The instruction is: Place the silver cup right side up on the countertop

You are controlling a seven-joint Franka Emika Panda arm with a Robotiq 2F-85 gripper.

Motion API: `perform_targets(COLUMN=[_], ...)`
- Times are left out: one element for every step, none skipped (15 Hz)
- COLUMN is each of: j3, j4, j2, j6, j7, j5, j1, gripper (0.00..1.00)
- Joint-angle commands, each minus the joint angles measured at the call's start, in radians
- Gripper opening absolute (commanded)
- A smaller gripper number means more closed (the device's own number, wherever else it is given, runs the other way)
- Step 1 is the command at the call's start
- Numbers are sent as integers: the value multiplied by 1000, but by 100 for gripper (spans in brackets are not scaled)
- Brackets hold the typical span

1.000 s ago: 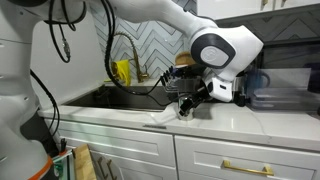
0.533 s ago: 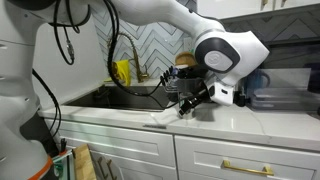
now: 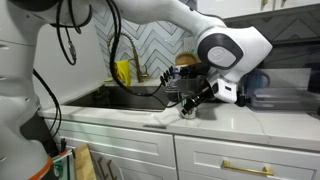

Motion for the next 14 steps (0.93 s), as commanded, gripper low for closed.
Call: perform_targets(j3=[-22, -23, -23, -23, -21, -18, -12, -10, -7, -5, -3, 1, 0, 0], j4=[-6, -11, -19, -25, -40, -57, -84, -107, -137, -171, -210, -241, -277, -309], j2=[-60, -78, -96, -113, -133, -154, -175, -194, -215, -234, -255, -272, -289, -302], j6=[39, 55, 80, 105, 143, 195, 250, 305, 365, 432, 496, 543, 607, 659], j7=[9, 10, 7, 6, -1, -12, -31, -34, -40, -39, -38, -36, -19, -2], j5=[-101, -135, -173, -209, -247, -278, -298, -331, -357, -390, -419, -442, -487, -522], j1=[40, 50, 61, 71, 83, 94, 101, 114, 126, 138, 149, 157, 170, 177], gripper=[50, 50, 50, 50, 50, 50, 50, 50, 50, 50, 50, 50, 50, 50])
